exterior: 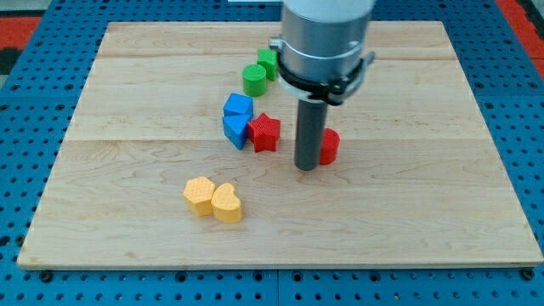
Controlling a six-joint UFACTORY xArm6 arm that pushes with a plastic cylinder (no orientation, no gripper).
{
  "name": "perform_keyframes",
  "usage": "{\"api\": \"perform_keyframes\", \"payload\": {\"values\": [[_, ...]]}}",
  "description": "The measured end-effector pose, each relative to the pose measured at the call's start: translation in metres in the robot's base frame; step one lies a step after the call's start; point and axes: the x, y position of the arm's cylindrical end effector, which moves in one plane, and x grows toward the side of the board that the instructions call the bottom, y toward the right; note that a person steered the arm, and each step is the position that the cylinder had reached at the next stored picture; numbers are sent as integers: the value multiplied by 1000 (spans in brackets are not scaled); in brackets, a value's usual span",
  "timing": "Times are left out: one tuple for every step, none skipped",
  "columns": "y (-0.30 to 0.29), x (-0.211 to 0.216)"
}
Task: Push the red circle to the center
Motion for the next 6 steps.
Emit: {"api": "perform_keyframes", "payload": {"values": [[5,0],[34,12],[56,4],[53,-42],[57,-62],[109,-62]]}}
